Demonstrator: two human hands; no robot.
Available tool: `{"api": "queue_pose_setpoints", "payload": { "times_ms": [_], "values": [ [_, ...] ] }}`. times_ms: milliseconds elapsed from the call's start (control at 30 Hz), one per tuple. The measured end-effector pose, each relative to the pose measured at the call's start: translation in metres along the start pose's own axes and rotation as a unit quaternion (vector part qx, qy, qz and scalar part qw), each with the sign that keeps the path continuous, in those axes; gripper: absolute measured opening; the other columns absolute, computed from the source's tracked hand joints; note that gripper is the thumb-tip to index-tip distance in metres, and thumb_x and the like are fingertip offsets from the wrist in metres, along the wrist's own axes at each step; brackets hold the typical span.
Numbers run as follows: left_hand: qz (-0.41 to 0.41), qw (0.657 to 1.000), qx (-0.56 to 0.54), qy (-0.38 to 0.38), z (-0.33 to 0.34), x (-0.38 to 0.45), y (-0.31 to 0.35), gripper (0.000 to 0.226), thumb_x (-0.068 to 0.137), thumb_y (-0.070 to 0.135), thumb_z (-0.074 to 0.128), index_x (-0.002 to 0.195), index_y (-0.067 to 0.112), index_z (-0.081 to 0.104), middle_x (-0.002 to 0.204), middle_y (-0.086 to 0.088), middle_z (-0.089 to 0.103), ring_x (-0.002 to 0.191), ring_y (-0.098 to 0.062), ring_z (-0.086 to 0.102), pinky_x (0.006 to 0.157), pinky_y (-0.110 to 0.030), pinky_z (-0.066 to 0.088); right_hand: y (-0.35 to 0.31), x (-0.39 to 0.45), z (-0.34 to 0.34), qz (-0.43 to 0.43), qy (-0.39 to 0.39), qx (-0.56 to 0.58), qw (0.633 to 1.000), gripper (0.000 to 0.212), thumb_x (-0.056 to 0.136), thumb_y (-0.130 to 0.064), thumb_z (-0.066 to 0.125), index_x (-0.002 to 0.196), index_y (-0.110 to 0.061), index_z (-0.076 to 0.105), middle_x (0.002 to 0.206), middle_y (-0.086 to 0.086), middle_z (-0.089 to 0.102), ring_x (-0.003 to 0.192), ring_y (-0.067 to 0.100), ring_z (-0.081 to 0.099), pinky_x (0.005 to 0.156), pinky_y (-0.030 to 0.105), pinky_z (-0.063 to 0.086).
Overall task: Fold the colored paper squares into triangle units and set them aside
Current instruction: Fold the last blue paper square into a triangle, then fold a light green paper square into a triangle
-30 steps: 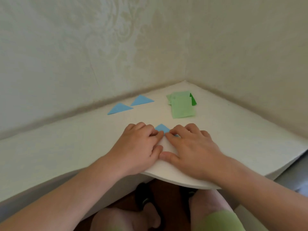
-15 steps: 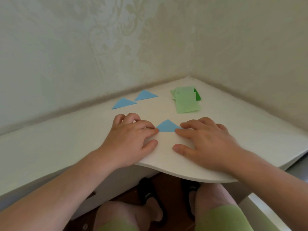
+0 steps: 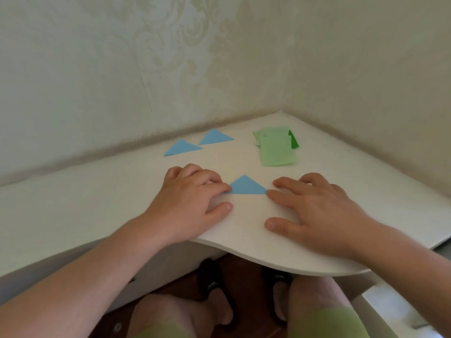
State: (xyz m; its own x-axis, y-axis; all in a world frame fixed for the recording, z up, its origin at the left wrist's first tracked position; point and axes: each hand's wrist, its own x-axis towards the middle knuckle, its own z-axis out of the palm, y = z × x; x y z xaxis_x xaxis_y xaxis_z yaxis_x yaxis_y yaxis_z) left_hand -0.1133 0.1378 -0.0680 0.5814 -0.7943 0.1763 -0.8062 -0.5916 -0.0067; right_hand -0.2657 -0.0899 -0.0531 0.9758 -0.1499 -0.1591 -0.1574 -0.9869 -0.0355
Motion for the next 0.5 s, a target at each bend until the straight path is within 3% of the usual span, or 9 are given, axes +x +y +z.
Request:
{"api": "queue_pose_setpoints", "payload": {
  "times_ms": [133, 233, 333, 433, 500],
  "values": [
    [-0.048, 0.995, -0.058, 0.066, 0.000, 0.013, -0.014, 0.068, 0.087, 0.069, 0.028, 0.137, 0.038, 0.060, 0.136, 0.015, 0.053, 0.129, -0.015, 0.044, 0.109, -0.037, 0.030, -0.021, 0.020, -0.003, 0.011, 0.041, -0.020, 0.999, 0.086, 0.077, -0.091, 0.005, 0.150, -0.051, 0.026, 0.146, -0.008, 0.025, 0.129, 0.025, 0.024, 0.101, 0.048, 0.032],
    [-0.045, 0.990, -0.129, 0.021, 0.001, 0.025, -0.025, 0.079, 0.084, 0.069, 0.024, 0.146, 0.030, 0.056, 0.149, 0.013, 0.048, 0.140, -0.012, 0.038, 0.116, -0.024, 0.025, -0.030, 0.053, 0.000, 0.013, 0.074, -0.029, 0.997, 0.081, 0.081, -0.091, 0.012, 0.140, -0.043, 0.041, 0.133, -0.003, 0.035, 0.120, 0.027, 0.032, 0.094, 0.048, 0.035],
    [-0.040, 0.996, -0.071, -0.035, 0.002, 0.044, -0.039, 0.082, 0.086, 0.069, 0.015, 0.152, 0.032, 0.047, 0.157, 0.011, 0.041, 0.145, -0.018, 0.032, 0.120, -0.033, 0.024, -0.029, 0.090, -0.002, 0.024, 0.090, -0.037, 0.995, 0.078, 0.084, -0.089, 0.015, 0.135, -0.038, 0.048, 0.128, 0.000, 0.037, 0.116, 0.028, 0.033, 0.088, 0.047, 0.032],
    [-0.058, 0.996, -0.023, -0.068, 0.004, 0.066, -0.048, 0.060, 0.101, 0.063, 0.025, 0.152, 0.037, 0.042, 0.157, 0.010, 0.038, 0.144, -0.023, 0.030, 0.119, -0.041, 0.025, -0.024, 0.121, -0.010, 0.026, 0.090, -0.057, 0.994, 0.078, 0.085, -0.088, 0.017, 0.135, -0.039, 0.050, 0.130, 0.003, 0.037, 0.117, 0.030, 0.031, 0.087, 0.048, 0.030],
    [-0.062, 0.996, -0.005, -0.071, 0.008, 0.075, -0.050, 0.058, 0.101, 0.064, 0.024, 0.149, 0.039, 0.043, 0.154, 0.010, 0.038, 0.141, -0.023, 0.030, 0.117, -0.044, 0.027, -0.020, 0.137, -0.015, 0.031, 0.082, -0.062, 0.994, 0.078, 0.085, -0.089, 0.018, 0.139, -0.041, 0.047, 0.134, 0.005, 0.037, 0.121, 0.032, 0.031, 0.092, 0.050, 0.031]
  ]
}}
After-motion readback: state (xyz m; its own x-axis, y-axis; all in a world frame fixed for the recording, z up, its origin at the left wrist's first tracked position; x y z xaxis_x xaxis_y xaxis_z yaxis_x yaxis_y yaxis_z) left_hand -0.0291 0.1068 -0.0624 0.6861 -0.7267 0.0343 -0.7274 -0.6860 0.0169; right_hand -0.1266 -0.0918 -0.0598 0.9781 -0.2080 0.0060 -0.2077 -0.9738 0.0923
